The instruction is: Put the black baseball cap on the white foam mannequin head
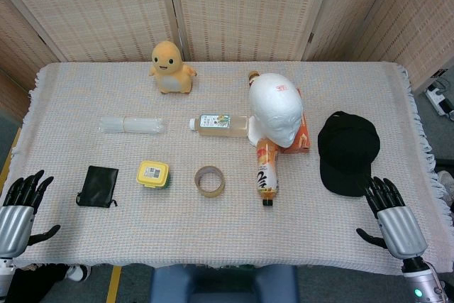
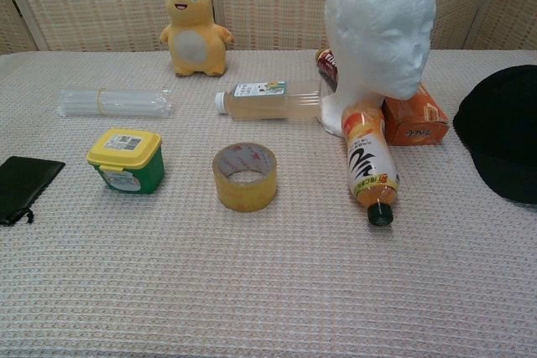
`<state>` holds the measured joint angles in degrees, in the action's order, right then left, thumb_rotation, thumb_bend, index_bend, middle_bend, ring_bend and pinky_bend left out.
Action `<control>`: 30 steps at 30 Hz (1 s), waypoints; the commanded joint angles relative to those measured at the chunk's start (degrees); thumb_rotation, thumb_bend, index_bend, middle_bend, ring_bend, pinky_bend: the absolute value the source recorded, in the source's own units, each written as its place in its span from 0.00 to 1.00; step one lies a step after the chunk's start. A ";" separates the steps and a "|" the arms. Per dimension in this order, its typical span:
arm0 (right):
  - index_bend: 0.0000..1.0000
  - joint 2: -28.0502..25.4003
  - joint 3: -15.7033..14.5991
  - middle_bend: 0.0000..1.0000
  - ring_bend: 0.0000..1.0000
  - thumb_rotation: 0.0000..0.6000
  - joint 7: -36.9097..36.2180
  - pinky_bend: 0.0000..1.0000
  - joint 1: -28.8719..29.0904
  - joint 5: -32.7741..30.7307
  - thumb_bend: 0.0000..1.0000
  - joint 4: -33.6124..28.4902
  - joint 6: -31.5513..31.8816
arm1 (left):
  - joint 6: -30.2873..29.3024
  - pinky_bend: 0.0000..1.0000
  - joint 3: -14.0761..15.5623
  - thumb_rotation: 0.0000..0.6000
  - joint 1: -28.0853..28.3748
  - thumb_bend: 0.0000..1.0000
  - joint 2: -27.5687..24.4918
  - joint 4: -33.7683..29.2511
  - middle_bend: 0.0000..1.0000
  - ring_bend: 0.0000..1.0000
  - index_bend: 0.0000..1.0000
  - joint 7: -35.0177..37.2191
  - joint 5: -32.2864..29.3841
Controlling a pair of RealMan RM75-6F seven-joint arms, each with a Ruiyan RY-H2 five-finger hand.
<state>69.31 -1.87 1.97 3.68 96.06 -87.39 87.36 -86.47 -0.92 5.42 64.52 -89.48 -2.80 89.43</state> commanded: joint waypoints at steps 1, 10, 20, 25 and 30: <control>0.00 0.25 0.26 0.00 0.00 1.00 0.12 0.00 -0.01 -0.48 0.07 0.14 -0.10 | -0.07 0.07 -0.03 1.00 -0.01 0.13 0.01 -0.04 0.00 0.00 0.11 0.12 0.01; 0.03 6.04 3.31 0.00 0.00 1.00 -0.65 0.00 1.03 -5.15 0.07 6.40 -1.96 | -0.26 0.07 -0.08 1.00 -0.04 0.13 -0.68 -0.87 0.00 0.00 0.11 2.23 0.18; 0.34 28.27 8.31 0.00 0.00 1.00 -13.10 0.00 2.80 -8.64 0.14 40.22 1.75 | 1.41 0.07 0.51 1.00 0.75 0.13 -2.56 -1.63 0.00 0.00 0.11 8.06 0.89; 0.42 37.03 9.41 0.00 0.00 1.00 -18.30 0.00 4.33 -9.86 0.16 55.43 1.34 | 0.42 0.07 1.08 1.00 0.51 0.13 -3.89 -2.13 0.00 0.00 0.11 11.29 2.47; 0.43 43.24 10.47 0.00 0.00 1.00 -21.90 0.00 5.68 -11.42 0.17 65.63 -0.11 | 0.08 0.07 1.52 1.00 0.26 0.13 -4.89 -2.13 0.00 0.00 0.11 13.10 2.97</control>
<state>107.31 7.18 -16.19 7.94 86.25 -27.82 87.88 -86.30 0.47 5.75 59.84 -91.59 10.06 92.29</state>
